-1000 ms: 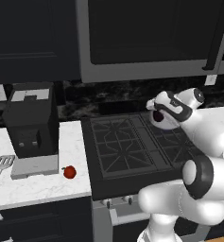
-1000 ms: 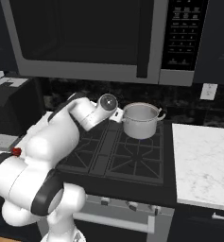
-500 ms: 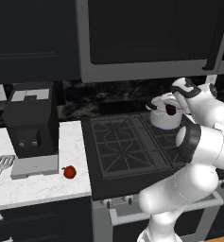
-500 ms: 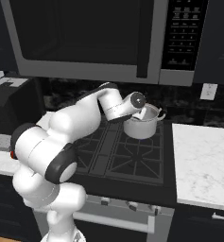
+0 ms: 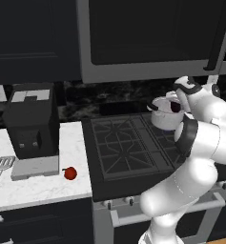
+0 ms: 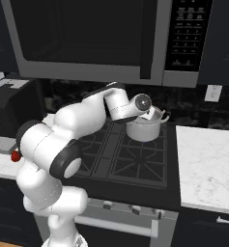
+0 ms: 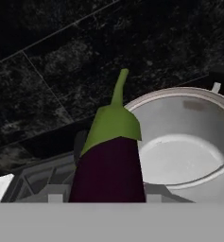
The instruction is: Put the bell pepper and eggplant in the pot. Retrieve the spatula and lightly stir the vegetables in the pot.
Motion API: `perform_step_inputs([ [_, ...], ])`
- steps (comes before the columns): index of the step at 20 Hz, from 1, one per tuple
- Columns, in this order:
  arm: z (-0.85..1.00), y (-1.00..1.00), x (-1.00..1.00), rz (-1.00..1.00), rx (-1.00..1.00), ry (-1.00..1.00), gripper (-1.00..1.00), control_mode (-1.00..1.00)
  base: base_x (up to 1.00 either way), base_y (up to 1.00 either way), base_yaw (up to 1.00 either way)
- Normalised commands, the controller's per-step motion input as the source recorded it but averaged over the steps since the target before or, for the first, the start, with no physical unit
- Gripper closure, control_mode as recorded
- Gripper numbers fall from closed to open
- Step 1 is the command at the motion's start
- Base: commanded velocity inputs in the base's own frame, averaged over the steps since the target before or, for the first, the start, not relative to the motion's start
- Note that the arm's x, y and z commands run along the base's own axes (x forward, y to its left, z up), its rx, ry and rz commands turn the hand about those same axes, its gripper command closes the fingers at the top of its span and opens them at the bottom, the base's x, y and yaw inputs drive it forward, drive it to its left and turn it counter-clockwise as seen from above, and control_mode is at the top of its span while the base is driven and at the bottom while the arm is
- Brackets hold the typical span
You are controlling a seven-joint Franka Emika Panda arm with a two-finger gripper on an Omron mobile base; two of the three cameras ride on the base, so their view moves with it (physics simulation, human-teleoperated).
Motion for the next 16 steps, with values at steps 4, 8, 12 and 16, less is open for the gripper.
perform_step_inputs([
  [4,-0.17,-0.29,0.51,0.0,0.02,0.0,1.0,-1.0,0.0,0.0,0.0],
  [8,-0.36,-0.28,0.53,0.0,0.02,0.03,1.0,-1.0,0.0,0.0,0.0],
  [12,-0.48,-0.24,0.5,0.0,0.01,0.02,1.0,-1.0,0.0,0.0,0.0],
  [16,-0.76,-0.17,0.3,0.0,0.0,0.04,1.0,-1.0,0.0,0.0,0.0],
])
